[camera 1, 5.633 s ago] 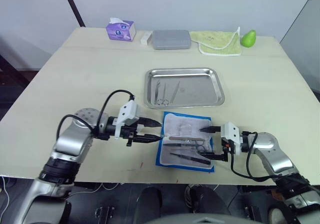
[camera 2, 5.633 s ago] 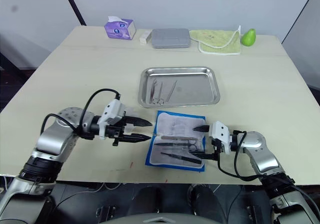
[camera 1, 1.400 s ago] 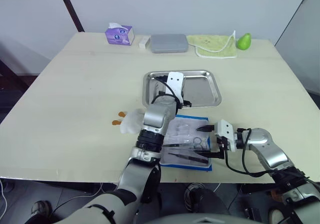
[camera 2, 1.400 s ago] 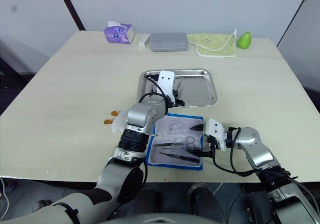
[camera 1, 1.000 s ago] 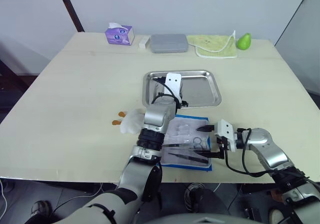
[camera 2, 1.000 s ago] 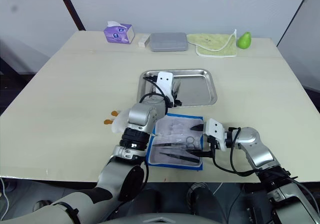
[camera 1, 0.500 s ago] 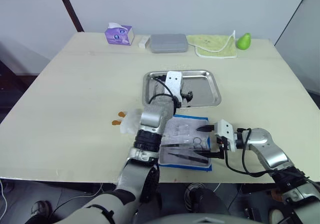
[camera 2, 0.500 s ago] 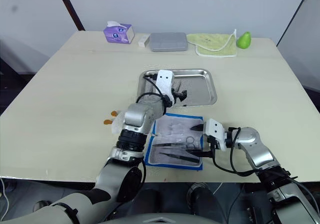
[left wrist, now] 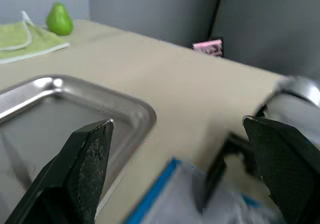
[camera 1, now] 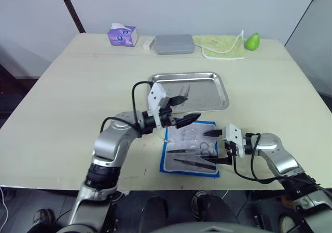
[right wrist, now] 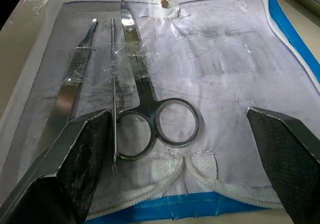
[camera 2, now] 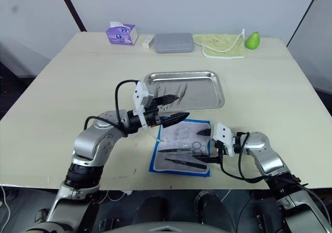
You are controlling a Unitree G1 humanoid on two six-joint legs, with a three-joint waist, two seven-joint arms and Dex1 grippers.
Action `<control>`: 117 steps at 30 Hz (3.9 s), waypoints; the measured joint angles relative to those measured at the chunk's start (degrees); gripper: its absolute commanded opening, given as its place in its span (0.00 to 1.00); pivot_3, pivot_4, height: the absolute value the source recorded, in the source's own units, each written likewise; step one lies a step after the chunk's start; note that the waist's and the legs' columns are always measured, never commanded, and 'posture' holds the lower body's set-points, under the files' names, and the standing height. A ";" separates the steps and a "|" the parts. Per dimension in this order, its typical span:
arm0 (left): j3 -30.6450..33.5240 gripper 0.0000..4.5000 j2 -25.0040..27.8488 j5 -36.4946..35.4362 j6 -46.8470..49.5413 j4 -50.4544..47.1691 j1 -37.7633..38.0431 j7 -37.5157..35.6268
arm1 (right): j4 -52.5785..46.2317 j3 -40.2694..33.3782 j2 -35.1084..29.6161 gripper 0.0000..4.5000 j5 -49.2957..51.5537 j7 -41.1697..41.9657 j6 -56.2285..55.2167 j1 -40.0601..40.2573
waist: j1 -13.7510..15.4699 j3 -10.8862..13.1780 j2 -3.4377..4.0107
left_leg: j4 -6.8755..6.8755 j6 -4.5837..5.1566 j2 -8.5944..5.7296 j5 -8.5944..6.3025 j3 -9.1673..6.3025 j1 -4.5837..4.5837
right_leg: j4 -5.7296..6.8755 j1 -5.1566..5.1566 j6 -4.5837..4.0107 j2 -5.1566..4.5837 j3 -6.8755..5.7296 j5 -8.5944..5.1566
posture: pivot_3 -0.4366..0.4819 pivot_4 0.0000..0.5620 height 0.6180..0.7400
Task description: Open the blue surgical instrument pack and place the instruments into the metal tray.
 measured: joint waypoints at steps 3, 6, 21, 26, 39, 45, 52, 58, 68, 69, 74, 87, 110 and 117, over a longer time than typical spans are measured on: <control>0.48 0.98 2.40 -2.33 -2.09 -0.49 2.80 -4.40 | -0.37 -0.64 0.01 1.00 0.15 0.02 0.00 0.64 | 0.20 0.01 0.00 | 0.01 0.00 0.13 0.00 -0.06 -0.06 | 0.00 -0.11 0.01 -0.31 0.01 -0.01 | 0.48 0.27 1.00; 2.01 0.98 4.59 -4.25 -3.90 -0.51 4.89 -7.63 | -1.07 -0.98 0.00 1.00 0.19 0.01 0.00 1.14 | 0.21 0.09 0.10 | 0.01 0.00 0.12 0.00 -0.02 -0.16 | -0.01 -0.26 0.01 -0.31 0.00 -0.01 | 0.48 0.27 1.00; 15.14 0.98 21.22 -9.47 -15.73 6.77 22.59 -30.59 | -5.83 -6.20 -0.90 1.00 5.47 1.94 2.98 5.54 | 0.67 1.03 0.20 | -0.09 0.02 0.01 0.00 0.03 -1.30 | -0.15 -1.21 -0.15 -0.78 -0.26 0.08 | 0.48 0.27 1.00; 16.62 0.98 22.44 -9.50 -17.69 7.67 23.29 -32.04 | -12.81 -9.73 -5.20 1.00 8.49 2.43 6.59 10.68 | 1.48 1.36 0.54 | -0.11 0.31 -0.35 -0.20 0.17 -1.43 | -0.14 -1.23 0.40 -0.65 -0.46 -0.11 | 0.48 0.27 1.00; 16.04 0.98 22.97 -9.51 -18.80 8.51 21.32 -33.09 | -35.41 -34.60 -18.11 1.00 22.41 2.11 17.98 33.64 | 1.45 2.16 0.61 | 0.01 0.63 -0.68 -0.40 0.17 -1.43 | -0.04 -1.19 0.75 -0.74 -0.32 -0.26 | 0.48 0.27 1.00; 12.25 0.98 22.94 -8.72 -19.45 9.12 17.35 -34.18 | -44.12 -52.82 -22.90 1.00 32.46 2.48 26.37 38.86 | 1.54 2.20 0.61 | 0.11 0.63 -0.70 -0.40 0.19 -1.40 | 0.00 -1.11 0.79 -0.72 -0.29 -0.23 | 0.48 0.27 1.00; 7.42 0.98 22.71 -6.47 -21.08 9.71 13.20 -35.40 | -47.37 -66.07 -27.19 1.00 39.66 4.99 34.08 40.50 | 1.65 2.26 0.47 | 0.14 0.63 -0.71 -0.40 0.21 -1.41 | 0.00 -1.04 0.78 -0.65 -0.33 -0.22 | 0.48 0.27 1.00; 1.03 0.98 18.60 -2.49 -23.85 11.24 7.56 -35.06 | -49.53 -68.72 -28.14 1.00 41.89 5.56 37.52 40.11 | 1.70 2.27 0.46 | 0.36 0.64 -0.73 -0.40 0.21 -1.46 | 0.06 -1.01 0.83 -0.63 -0.36 -0.20 | 0.48 0.27 1.00; -8.42 0.98 10.31 7.55 -31.30 21.78 0.03 -32.58 | -51.65 -66.00 -27.30 1.00 41.41 3.82 37.65 39.16 | 1.78 2.26 0.47 | 1.05 0.66 -0.72 -0.40 -0.02 -1.90 | 0.11 -1.00 1.09 -0.49 -0.42 -0.02 | 0.48 0.27 1.00; -8.73 0.98 9.65 8.17 -32.56 23.20 -0.62 -32.73 | -51.78 -65.84 -27.30 1.00 41.41 3.69 37.71 39.15 | 1.79 2.26 0.47 | 1.09 0.66 -0.73 -0.40 -0.05 -1.94 | 0.10 -1.01 1.12 -0.48 -0.40 0.00 | 0.48 0.27 1.00; -10.12 0.98 8.57 10.28 -36.96 28.50 -2.21 -33.53 | -52.84 -65.73 -27.16 1.00 41.54 3.37 38.09 39.24 | 1.77 2.25 0.48 | 1.13 0.67 -0.74 -0.39 -0.11 -1.97 | 0.12 -1.01 1.14 -0.46 -0.41 0.03 | 0.48 0.27 1.00; -11.37 0.98 5.90 13.36 -48.13 37.98 -5.25 -35.02 | -53.82 -63.14 -26.45 1.00 41.91 1.13 38.45 38.22 | 1.78 2.00 0.88 | 1.86 0.76 -0.75 -0.44 -0.42 -2.01 | 0.30 -0.70 1.26 -0.33 -0.44 0.13 | 0.48 0.27 1.00; -11.68 1.00 6.61 13.61 -47.18 35.18 -2.85 -33.68 | -49.27 -17.60 -21.62 0.87 19.06 -18.59 39.19 11.20 | 1.65 1.31 1.49 | 1.95 0.89 -0.75 -0.51 -0.34 -1.97 | 0.31 -0.68 1.26 -0.26 -0.24 0.18 | 0.48 0.27 1.00; -12.20 1.00 7.36 13.74 -44.87 32.49 -2.29 -33.14 | -42.65 -3.24 -17.89 0.72 8.92 -18.83 38.67 3.38 | 1.80 1.32 1.49 | 1.97 0.93 -0.74 -0.54 -0.30 -2.14 | 0.31 -0.84 1.24 -0.23 -0.20 0.18 | 0.48 0.27 1.00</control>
